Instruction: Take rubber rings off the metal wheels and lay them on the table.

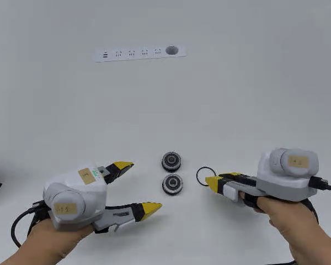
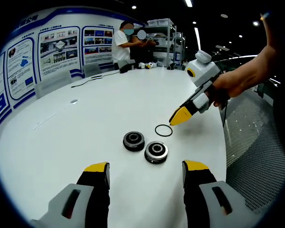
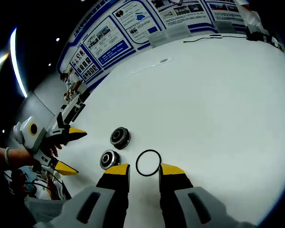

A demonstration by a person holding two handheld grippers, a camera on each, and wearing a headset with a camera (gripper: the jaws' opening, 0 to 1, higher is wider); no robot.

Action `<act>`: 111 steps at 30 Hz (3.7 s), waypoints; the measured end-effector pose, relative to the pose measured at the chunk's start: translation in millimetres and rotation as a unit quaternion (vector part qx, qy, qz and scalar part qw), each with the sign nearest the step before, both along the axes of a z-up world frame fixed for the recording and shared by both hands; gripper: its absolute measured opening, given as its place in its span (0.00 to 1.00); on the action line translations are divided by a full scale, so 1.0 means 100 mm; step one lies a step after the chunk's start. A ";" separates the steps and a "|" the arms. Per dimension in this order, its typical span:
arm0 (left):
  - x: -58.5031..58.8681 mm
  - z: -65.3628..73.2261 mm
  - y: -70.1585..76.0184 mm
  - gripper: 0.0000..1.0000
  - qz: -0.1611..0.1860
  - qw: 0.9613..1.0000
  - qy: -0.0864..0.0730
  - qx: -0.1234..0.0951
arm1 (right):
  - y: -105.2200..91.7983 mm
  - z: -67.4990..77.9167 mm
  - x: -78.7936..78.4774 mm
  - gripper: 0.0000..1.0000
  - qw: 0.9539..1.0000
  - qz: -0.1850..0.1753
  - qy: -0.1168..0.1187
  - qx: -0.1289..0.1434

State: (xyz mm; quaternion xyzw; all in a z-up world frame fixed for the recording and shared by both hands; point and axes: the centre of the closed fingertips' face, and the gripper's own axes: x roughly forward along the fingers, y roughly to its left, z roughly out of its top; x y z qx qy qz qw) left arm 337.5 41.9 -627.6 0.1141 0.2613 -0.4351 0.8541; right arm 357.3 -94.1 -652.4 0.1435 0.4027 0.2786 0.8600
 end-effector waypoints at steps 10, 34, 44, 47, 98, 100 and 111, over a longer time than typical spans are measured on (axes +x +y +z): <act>0.02 0.01 -0.02 0.56 -0.006 1.000 0.000 0.001 | 0.11 0.04 -0.04 0.27 1.000 0.016 -0.004 0.011; 0.05 0.00 -0.28 0.35 -0.046 0.999 0.001 0.018 | 0.30 0.09 -0.10 0.26 0.999 0.032 0.000 0.043; 0.08 -0.03 -0.42 0.28 -0.066 0.997 0.002 0.034 | 0.37 0.10 -0.10 0.26 0.998 0.035 0.004 0.055; 0.09 -0.04 -0.45 0.25 -0.071 0.997 0.003 0.040 | 0.37 0.10 -0.09 0.26 0.998 0.032 0.006 0.060; 0.09 -0.26 -0.56 0.13 -0.129 0.985 0.020 0.111 | 0.64 0.01 -0.13 0.28 0.986 0.023 0.063 0.151; 0.09 -0.26 -0.57 0.13 -0.130 0.985 0.019 0.111 | 0.65 0.01 -0.12 0.28 0.986 0.021 0.065 0.154; 0.09 -0.26 -0.58 0.13 -0.131 0.985 0.018 0.110 | 0.70 -0.01 -0.13 0.32 0.978 0.010 0.094 0.187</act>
